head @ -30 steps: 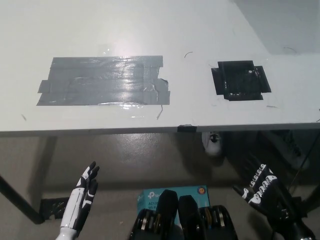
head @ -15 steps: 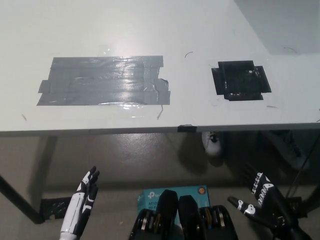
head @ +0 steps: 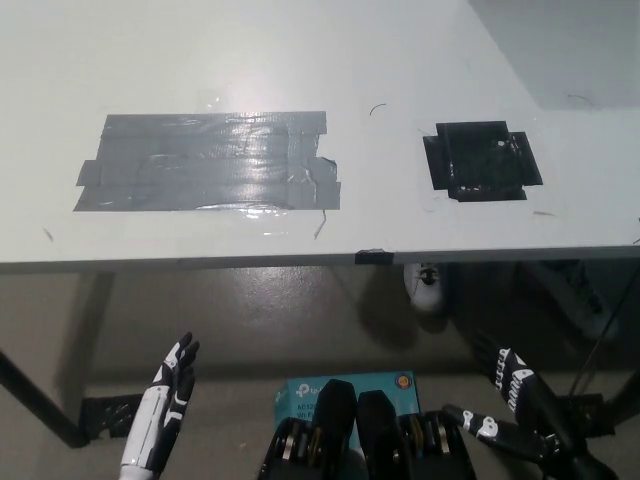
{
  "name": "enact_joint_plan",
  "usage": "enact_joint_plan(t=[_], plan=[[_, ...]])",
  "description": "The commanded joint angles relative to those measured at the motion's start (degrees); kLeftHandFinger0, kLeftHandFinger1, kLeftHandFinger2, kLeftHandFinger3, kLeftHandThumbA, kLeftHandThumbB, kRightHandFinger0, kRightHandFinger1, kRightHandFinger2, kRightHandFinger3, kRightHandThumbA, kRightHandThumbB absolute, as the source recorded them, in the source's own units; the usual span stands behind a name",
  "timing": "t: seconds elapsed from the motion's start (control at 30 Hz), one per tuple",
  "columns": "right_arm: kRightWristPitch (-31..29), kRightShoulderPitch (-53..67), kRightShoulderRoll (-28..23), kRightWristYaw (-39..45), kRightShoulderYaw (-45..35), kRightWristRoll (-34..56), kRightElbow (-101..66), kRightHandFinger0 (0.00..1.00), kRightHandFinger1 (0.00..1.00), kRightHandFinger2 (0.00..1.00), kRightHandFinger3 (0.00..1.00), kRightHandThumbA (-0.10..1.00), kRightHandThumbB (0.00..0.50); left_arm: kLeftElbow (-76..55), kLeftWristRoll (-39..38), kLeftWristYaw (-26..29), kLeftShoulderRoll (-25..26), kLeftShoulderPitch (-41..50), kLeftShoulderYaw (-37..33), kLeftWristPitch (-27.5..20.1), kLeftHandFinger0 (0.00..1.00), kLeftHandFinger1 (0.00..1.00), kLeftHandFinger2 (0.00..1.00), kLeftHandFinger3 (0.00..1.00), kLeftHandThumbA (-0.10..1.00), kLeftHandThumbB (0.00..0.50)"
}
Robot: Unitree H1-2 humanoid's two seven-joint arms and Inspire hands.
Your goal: A grey duster is kept infront of the robot in the middle of the table and the robot extends its right arm to grab the duster, picks it up and hands it to a person
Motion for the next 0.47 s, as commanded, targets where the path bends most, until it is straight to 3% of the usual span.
enact_joint_plan(t=[0.0,0.43], plan=[[-1.2,-0.7,-0.7,1.7,0.4,-1.8,-0.8,1.00,1.00,1.00,1.00,0.99,0.377,-0.5,-0.1,0.2,0.5,0.9,-0.1,-2.1,1.00,1.00,1.00,1.00,1.00,0.356],[-1.2,0.2,-1.1,2.3,0.2,-3.4,-1.1,1.00,1.00,1.00,1.00,1.00,0.371,-0.9,0.2,-0.1,0.2,1.3,-0.2,-1.7,1.00,1.00,1.00,1.00,0.99,0.363]])
